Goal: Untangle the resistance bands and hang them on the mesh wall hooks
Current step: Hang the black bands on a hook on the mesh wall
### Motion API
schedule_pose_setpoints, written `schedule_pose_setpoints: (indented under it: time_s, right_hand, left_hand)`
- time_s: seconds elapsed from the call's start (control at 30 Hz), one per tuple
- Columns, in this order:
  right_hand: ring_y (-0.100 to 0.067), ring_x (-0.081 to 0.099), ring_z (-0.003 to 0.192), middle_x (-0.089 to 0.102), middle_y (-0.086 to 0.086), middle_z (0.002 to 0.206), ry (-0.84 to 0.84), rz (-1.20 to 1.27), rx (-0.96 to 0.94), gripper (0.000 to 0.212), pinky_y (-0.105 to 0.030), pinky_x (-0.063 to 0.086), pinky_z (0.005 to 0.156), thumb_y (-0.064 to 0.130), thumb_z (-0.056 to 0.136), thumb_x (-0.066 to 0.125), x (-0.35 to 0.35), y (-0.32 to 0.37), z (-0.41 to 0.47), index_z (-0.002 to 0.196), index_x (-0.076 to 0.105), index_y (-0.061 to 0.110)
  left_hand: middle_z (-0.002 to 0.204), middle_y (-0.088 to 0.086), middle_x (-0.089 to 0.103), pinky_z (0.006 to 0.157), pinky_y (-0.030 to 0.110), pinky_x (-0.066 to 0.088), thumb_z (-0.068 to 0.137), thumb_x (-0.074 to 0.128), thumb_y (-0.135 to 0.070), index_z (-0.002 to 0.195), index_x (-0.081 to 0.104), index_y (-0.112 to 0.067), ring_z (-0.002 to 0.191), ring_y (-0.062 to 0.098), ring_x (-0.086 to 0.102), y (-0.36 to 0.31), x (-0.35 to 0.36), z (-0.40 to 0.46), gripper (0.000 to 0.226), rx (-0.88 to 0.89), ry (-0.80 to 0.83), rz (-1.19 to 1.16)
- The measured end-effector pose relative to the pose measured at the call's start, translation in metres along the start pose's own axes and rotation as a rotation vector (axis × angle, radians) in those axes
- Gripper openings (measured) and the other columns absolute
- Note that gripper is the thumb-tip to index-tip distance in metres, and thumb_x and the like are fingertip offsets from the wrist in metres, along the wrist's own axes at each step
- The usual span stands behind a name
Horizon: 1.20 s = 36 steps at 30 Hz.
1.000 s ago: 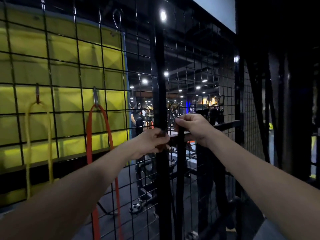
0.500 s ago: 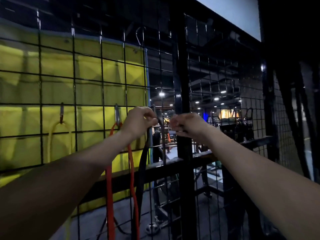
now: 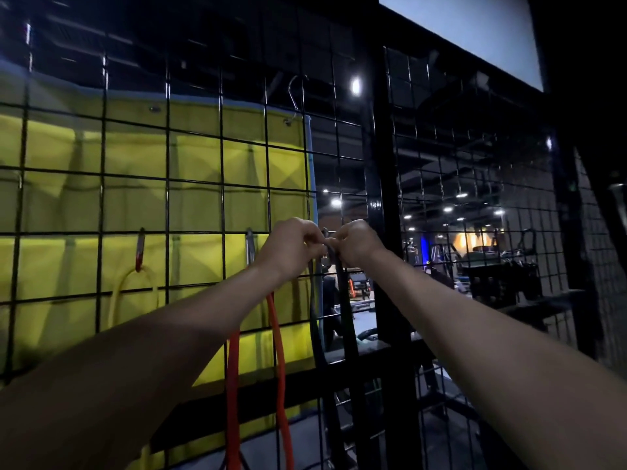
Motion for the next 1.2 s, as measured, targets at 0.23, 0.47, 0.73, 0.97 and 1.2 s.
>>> schedule_pose_setpoints:
  time_s: [0.23,0.47,0.73,0.97,1.2]
  right_hand:
    - [0.004,0.042,0.024,0.048,0.009,0.029,0.031,0.055,0.132,0.033,-0.01,0.031,0.035,0.016,0.089,0.063,0.003,0.003,0.012,0.059,0.051,0.013]
    - [-0.008,0.049,0.044,0.057,-0.006,0.063,-0.016,0.221,0.178,0.019,-0.013,0.033,0.032,0.017,0.08,0.073,0.01,-0.002,0.017,0.074,0.057,0.008]
    - [-0.011,0.056,0.044,0.062,-0.011,0.066,0.043,0.258,0.202,0.018,-0.022,0.047,0.045,0.012,0.077,0.075,0.0,-0.001,0.017,0.079,0.059,0.004]
    - [-0.017,0.06,0.065,0.064,-0.008,0.074,0.201,0.226,0.364,0.021,-0.029,0.054,0.064,0.018,0.077,0.075,-0.004,0.007,0.02,0.082,0.06,0.004]
    - [-0.013,0.058,0.06,0.06,-0.008,0.07,0.165,0.235,0.294,0.03,-0.018,0.053,0.047,0.013,0.08,0.07,-0.007,0.013,0.009,0.1,0.064,-0.01]
  left_hand:
    - [0.094,0.005,0.07,0.07,0.022,0.04,0.082,0.069,-0.013,0.094,0.074,-0.009,0.081,0.012,0.058,0.004,-0.003,0.002,0.013,0.003,0.009,0.057]
    - [0.099,0.005,0.07,0.075,0.024,0.043,0.084,0.068,-0.014,0.098,0.073,-0.009,0.085,0.013,0.06,0.01,-0.009,0.0,0.016,-0.035,0.015,0.073]
    - [0.097,0.006,0.071,0.074,0.023,0.043,0.083,0.069,-0.015,0.095,0.074,-0.009,0.086,0.015,0.061,0.012,-0.007,0.003,0.015,-0.031,0.013,0.031]
    - [0.096,0.009,0.07,0.078,0.031,0.047,0.082,0.069,-0.014,0.096,0.074,-0.008,0.089,0.021,0.061,0.012,-0.004,0.007,0.016,-0.021,0.003,0.01]
    - [0.091,0.006,0.07,0.074,0.027,0.047,0.079,0.072,-0.014,0.093,0.075,-0.01,0.083,0.017,0.062,0.013,-0.001,0.009,0.015,-0.033,-0.03,-0.061]
Point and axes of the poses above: each hand's wrist, its own z-axis towards the middle knuckle, its own x-axis out of the palm, y = z × x, the point moved 3 cm from there along z, towards the middle knuckle
